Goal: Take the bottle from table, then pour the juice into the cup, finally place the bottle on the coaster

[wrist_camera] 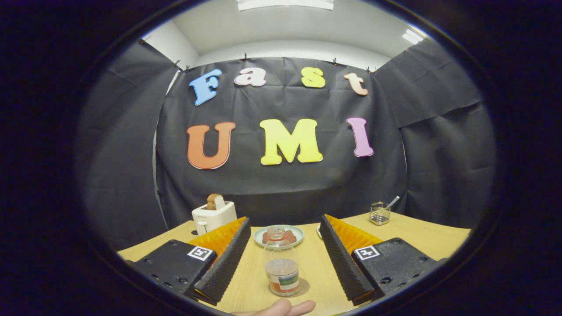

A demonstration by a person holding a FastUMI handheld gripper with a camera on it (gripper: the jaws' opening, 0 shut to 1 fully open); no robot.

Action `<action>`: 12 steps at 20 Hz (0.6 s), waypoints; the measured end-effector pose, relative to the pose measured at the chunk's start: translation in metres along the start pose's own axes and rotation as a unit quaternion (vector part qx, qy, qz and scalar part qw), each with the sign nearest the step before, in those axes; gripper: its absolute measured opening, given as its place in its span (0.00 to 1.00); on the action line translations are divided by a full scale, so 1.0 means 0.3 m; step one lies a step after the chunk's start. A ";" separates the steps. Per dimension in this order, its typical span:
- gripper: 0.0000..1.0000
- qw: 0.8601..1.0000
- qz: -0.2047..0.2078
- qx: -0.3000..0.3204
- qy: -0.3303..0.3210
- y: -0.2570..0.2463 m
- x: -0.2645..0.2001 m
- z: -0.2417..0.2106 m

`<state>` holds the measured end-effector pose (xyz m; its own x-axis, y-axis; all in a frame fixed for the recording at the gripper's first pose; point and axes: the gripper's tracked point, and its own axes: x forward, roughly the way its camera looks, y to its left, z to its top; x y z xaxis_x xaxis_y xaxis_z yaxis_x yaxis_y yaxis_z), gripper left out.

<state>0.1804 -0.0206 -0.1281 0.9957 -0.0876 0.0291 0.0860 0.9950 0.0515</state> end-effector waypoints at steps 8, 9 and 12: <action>1.00 0.999 -0.001 -0.043 0.031 -0.091 -0.297 0.216; 1.00 0.999 -0.001 -0.045 0.028 -0.098 -0.331 0.239; 1.00 0.998 -0.011 -0.042 0.049 -0.135 -0.421 0.257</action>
<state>0.0487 -0.0537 -0.0569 0.9917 -0.1080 -0.0700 0.1060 0.9938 -0.0324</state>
